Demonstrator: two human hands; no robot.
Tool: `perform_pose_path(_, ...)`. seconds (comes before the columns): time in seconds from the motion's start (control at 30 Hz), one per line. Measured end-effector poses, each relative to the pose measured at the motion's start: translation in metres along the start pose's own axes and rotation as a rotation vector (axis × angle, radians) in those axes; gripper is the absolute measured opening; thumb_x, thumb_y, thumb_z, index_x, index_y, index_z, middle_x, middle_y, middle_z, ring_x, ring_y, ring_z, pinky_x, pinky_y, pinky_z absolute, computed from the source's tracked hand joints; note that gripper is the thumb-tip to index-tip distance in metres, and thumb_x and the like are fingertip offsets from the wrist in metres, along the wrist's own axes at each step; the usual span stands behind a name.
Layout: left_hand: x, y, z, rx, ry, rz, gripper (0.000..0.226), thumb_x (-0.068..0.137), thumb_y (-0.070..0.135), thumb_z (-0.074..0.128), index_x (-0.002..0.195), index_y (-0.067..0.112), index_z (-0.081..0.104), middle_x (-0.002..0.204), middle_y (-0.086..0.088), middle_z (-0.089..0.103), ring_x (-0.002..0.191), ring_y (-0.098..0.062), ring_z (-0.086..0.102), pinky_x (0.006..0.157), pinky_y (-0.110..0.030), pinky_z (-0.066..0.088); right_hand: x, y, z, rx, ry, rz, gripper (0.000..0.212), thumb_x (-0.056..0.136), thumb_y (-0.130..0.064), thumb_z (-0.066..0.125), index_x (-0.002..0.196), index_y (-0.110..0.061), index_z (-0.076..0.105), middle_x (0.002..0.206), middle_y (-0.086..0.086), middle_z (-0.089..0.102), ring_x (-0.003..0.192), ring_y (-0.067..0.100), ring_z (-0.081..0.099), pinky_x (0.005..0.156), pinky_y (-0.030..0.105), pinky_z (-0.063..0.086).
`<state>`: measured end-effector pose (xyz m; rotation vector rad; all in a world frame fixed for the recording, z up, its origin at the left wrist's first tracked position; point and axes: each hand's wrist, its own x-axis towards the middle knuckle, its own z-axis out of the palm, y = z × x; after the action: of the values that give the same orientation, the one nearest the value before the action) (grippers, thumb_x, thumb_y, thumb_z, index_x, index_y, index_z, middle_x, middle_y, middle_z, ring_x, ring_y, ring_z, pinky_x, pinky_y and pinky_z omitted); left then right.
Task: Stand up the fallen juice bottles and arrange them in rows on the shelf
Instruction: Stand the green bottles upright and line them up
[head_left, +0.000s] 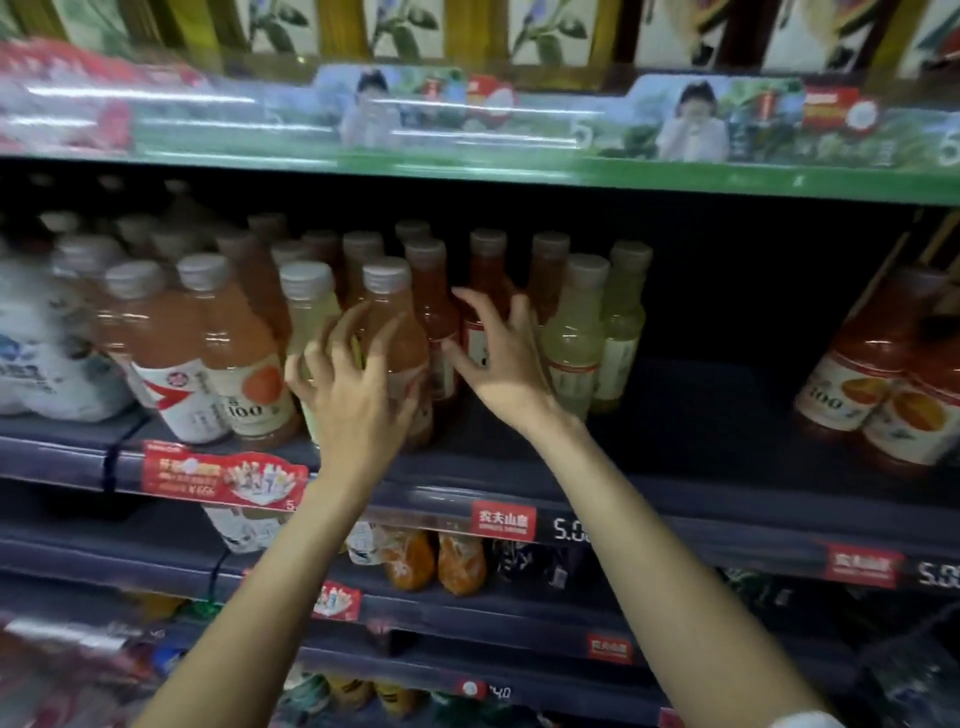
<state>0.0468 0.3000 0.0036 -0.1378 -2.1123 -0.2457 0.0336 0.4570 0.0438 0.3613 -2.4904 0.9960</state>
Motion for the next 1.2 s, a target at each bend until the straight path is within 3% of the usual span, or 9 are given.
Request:
perform_pose_path(0.1, 0.001, -0.007, -0.001, 0.024, -0.008, 0.025, 0.055, 0.078, 0.043, 0.066, 0.129, 0.028, 0.050, 0.141, -0.010, 0.046, 0.129, -0.029, 0.028, 0.108, -0.054, 0.010, 0.022, -0.013, 0.006, -0.007, 0.050, 0.083, 0.050, 0.092, -0.036, 0.058, 0.138, -0.024, 0.044, 0.129, 0.022, 0.045, 0.127, 0.033, 0.038, 0.100, 0.034, 0.033)
perform_pose_path(0.33, 0.004, -0.016, 0.002, -0.036, -0.034, 0.096, 0.058, 0.075, 0.038, 0.070, 0.129, 0.027, 0.053, 0.142, -0.011, 0.045, 0.133, -0.030, 0.027, 0.110, -0.060, 0.014, 0.051, -0.010, 0.012, 0.047, 0.020, 0.159, 0.062, 0.088, -0.041, 0.062, 0.140, -0.015, 0.040, 0.132, 0.013, 0.054, 0.121, 0.029, 0.050, 0.086, 0.023, 0.034)
perform_pose_path(0.47, 0.003, -0.018, 0.004, -0.041, -0.026, 0.108, 0.055, 0.077, 0.039, 0.065, 0.129, 0.027, 0.053, 0.142, -0.011, 0.044, 0.133, -0.031, 0.028, 0.111, -0.056, 0.014, 0.048, -0.012, 0.013, 0.131, 0.048, 0.159, 0.065, 0.084, -0.040, 0.068, 0.140, -0.015, 0.044, 0.136, 0.007, 0.051, 0.126, 0.021, 0.046, 0.088, 0.014, 0.031)
perform_pose_path(0.6, 0.002, -0.017, 0.006, -0.056, -0.005, 0.110, 0.052, 0.079, 0.039, 0.063, 0.128, 0.026, 0.053, 0.143, -0.012, 0.044, 0.134, -0.030, 0.027, 0.113, -0.054, 0.010, 0.030, -0.005, 0.019, 0.102, 0.177, 0.172, 0.063, 0.079, -0.042, 0.071, 0.135, -0.022, 0.051, 0.128, 0.017, 0.053, 0.124, 0.026, 0.047, 0.100, 0.026, 0.037)
perform_pose_path(0.83, -0.001, -0.011, 0.009, -0.115, 0.049, 0.078, 0.048, 0.079, 0.034, 0.065, 0.125, 0.024, 0.053, 0.142, -0.013, 0.044, 0.135, -0.030, 0.028, 0.113, -0.055, 0.008, -0.005, -0.005, 0.006, 0.164, 0.263, 0.107, 0.041, 0.086, -0.022, 0.068, 0.126, -0.024, 0.060, 0.135, 0.011, 0.040, 0.125, 0.020, 0.044, 0.100, 0.019, 0.036)
perform_pose_path(0.93, -0.004, -0.002, 0.008, -0.139, 0.127, 0.042, 0.042, 0.078, 0.029, 0.067, 0.116, 0.019, 0.053, 0.137, -0.013, 0.047, 0.134, -0.030, 0.030, 0.112, -0.056, 0.013, -0.018, -0.003, -0.004, 0.164, 0.241, 0.025, 0.041, 0.087, -0.009, 0.064, 0.124, -0.026, 0.060, 0.136, 0.007, 0.039, 0.128, 0.017, 0.042, 0.098, 0.006, 0.031)
perform_pose_path(1.0, -0.006, 0.007, 0.006, -0.170, 0.167, 0.028, 0.037, 0.079, 0.027, 0.067, 0.111, 0.016, 0.052, 0.131, -0.014, 0.049, 0.129, -0.031, 0.033, 0.109, -0.054, 0.020, -0.028, -0.002, -0.008, 0.130, 0.209, -0.037, 0.042, 0.086, -0.009, 0.065, 0.123, -0.027, 0.056, 0.133, 0.004, 0.041, 0.126, 0.016, 0.043, 0.100, 0.009, 0.033)
perform_pose_path(1.1, -0.011, 0.026, -0.002, -0.383, 0.185, 0.103, 0.032, 0.085, 0.023, 0.063, 0.112, 0.011, 0.050, 0.118, -0.016, 0.056, 0.115, -0.028, 0.043, 0.097, -0.038, 0.036, -0.041, 0.004, -0.008, 0.146, 0.229, -0.029, 0.053, 0.081, -0.014, 0.072, 0.117, -0.024, 0.035, 0.118, -0.004, 0.048, 0.109, 0.012, 0.054, 0.092, 0.031, 0.050)
perform_pose_path(1.2, -0.019, 0.042, -0.007, -0.626, -0.001, 0.105, 0.038, 0.088, 0.019, 0.059, 0.122, 0.010, 0.047, 0.117, -0.008, 0.051, 0.106, -0.019, 0.050, 0.090, -0.020, 0.038, -0.046, 0.007, -0.013, 0.257, 0.335, 0.036, 0.072, 0.072, -0.011, 0.080, 0.125, -0.013, 0.032, 0.118, -0.008, 0.047, 0.109, 0.000, 0.051, 0.093, 0.025, 0.049)
